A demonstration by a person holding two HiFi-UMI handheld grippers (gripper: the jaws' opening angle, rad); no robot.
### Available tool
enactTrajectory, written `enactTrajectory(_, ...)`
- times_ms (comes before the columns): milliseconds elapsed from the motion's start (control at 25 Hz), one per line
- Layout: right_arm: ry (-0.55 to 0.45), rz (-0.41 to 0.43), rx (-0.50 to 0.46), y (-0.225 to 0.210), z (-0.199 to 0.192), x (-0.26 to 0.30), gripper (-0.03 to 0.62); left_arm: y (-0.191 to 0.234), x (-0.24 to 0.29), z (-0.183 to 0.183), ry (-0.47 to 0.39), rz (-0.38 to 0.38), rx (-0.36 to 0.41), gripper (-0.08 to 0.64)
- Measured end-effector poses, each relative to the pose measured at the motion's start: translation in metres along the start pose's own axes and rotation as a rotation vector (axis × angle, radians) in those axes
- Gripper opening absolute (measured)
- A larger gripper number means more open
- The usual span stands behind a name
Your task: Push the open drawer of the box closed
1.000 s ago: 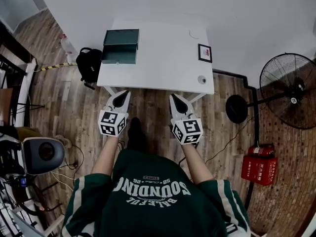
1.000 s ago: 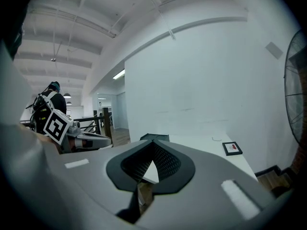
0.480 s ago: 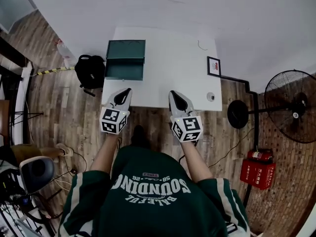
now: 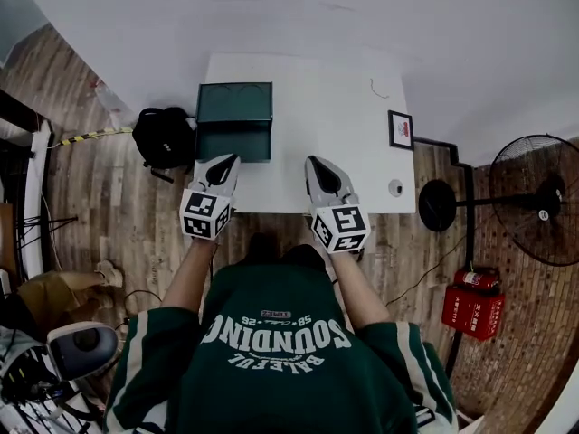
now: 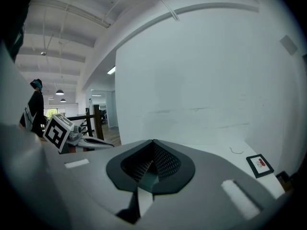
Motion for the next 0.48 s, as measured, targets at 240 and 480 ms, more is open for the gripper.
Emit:
enactTrajectory(240,-0.01,0.01,-0.001,-0.009,0.0,0.009,-0.002,0.002,0.011,-0.001,0.002,0.009,-0.003,0.052)
enactTrajectory(480,0.005,0.053,0.006,-0.01,-0.002,0.036,-0.002,0.02,0.018,-0.001,0.002,0.049,-0.025,0.052)
Point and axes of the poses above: the fingertips, and each gripper's own axes: x forward along the fingers, y to its left, z out of its top, the point moved 7 cm from there along -x, backward along the fingers, and after that the axes turned 4 degrees about -z, right-handed, at the moved point
